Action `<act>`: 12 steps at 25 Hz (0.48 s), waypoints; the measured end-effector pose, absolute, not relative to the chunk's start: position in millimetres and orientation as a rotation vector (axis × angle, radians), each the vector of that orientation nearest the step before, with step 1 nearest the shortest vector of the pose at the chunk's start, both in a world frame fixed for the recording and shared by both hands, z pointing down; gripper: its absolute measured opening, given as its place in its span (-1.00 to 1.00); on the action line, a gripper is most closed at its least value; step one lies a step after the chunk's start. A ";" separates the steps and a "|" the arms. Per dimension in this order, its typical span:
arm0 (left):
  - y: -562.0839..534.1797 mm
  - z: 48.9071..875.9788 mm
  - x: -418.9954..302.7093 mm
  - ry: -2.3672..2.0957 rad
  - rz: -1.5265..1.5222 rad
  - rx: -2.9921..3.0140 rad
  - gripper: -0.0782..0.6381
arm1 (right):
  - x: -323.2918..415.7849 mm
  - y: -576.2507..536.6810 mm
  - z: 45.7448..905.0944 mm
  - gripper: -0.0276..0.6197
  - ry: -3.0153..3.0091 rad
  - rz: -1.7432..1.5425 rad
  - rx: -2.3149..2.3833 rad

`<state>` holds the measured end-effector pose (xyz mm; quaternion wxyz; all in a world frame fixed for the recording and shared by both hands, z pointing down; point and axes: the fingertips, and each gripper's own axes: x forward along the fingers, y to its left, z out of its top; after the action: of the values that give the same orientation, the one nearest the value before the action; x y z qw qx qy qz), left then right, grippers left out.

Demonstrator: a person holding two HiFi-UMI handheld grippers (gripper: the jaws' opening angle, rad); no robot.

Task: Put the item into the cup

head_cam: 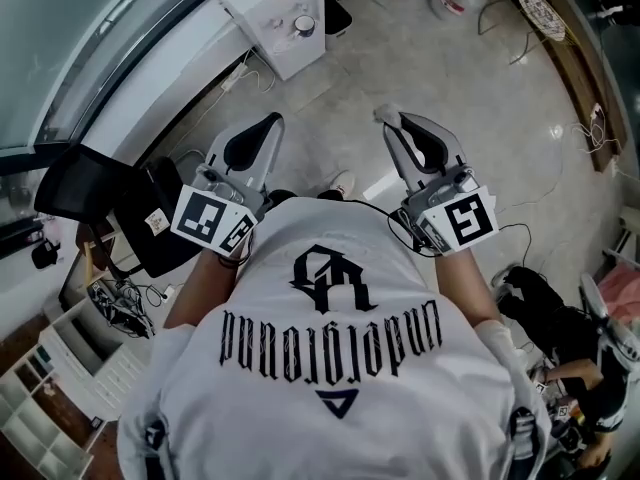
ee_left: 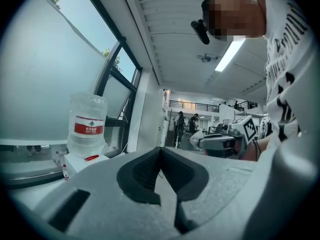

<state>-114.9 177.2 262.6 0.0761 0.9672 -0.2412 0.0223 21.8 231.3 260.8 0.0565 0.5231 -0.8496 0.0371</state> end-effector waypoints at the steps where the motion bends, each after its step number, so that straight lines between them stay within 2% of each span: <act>1: 175.4 265.0 -110.4 -0.730 0.073 2.893 -0.75 | 25.9 226.9 262.9 -0.72 -2.581 0.117 1.576; 12: 132.8 272.4 -97.5 -0.745 0.086 2.872 -0.75 | 40.2 185.7 279.1 -0.72 -2.529 0.151 1.526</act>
<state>-97.5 132.8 272.4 0.0866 0.9639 -0.2500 0.0289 40.2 185.7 279.1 0.0920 0.5139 -0.8514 0.0509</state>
